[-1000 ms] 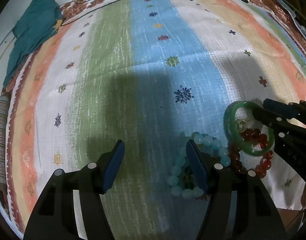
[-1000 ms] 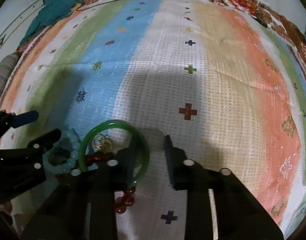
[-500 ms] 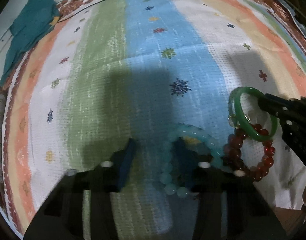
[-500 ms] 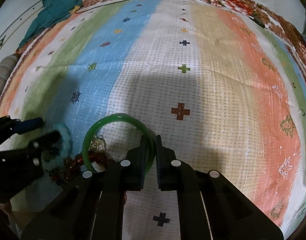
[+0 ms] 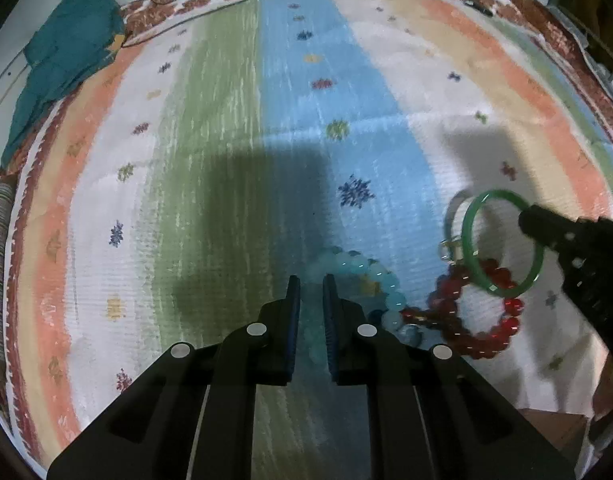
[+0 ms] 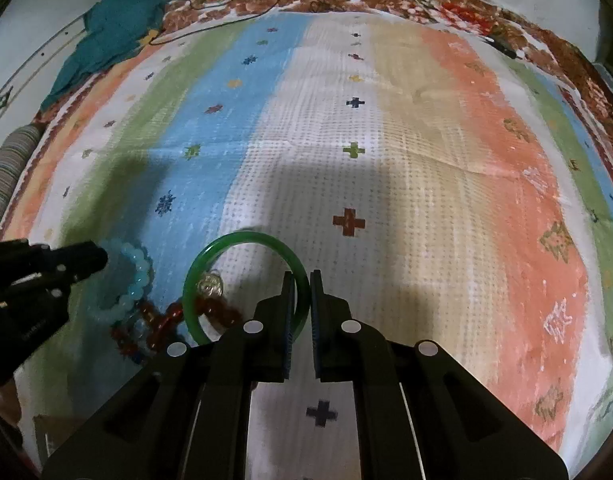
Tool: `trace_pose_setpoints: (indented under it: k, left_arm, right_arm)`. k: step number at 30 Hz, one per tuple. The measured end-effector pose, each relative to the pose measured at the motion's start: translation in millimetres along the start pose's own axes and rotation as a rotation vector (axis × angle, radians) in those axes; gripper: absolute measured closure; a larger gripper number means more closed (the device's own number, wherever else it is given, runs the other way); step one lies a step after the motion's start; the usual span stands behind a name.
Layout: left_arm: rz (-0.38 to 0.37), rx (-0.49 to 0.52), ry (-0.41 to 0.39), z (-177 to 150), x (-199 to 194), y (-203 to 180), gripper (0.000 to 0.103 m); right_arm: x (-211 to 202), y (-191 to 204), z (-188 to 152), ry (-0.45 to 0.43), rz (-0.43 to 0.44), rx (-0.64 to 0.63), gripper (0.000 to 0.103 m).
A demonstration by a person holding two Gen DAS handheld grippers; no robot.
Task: Organize jewelry
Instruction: 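Grasp the green jade bangle with the right tool while the left tool grasps the light blue bead bracelet, then lift the bangle and light blue bracelet and carry them toward the tin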
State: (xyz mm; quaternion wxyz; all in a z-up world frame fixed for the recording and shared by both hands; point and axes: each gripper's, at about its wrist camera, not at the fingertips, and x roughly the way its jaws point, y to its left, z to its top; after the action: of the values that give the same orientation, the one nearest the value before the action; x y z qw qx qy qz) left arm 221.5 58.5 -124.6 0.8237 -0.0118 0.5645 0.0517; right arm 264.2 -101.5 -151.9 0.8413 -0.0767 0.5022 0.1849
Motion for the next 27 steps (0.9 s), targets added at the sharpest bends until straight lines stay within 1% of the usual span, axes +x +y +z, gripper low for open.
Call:
trace_pose_setpoints:
  k: [6,12,22,27]
  left_arm:
    - [-0.028,-0.001,-0.03,-3.4,-18.6,-6.2,0.092]
    - [-0.044,0.001,-0.069,-7.5,-38.6,-12.7,0.092]
    - [-0.047,-0.007,-0.12,-13.0,-59.6,-18.4,0.092]
    - [-0.06,-0.01,-0.153,-13.5,-75.1,-20.1,0.092]
  right_arm:
    - [-17.2,3.4,-6.9,-0.019,-0.005,-0.003,0.095]
    - [-38.8,-1.3,-11.0,-0.051,-0.011,0.014,0.095]
    - [-64.8,-3.2,-14.8,-0.097,-0.01,0.023,0.095]
    - [-80.6,-0.5,-18.5,-0.126,-0.003,0.021,0.095]
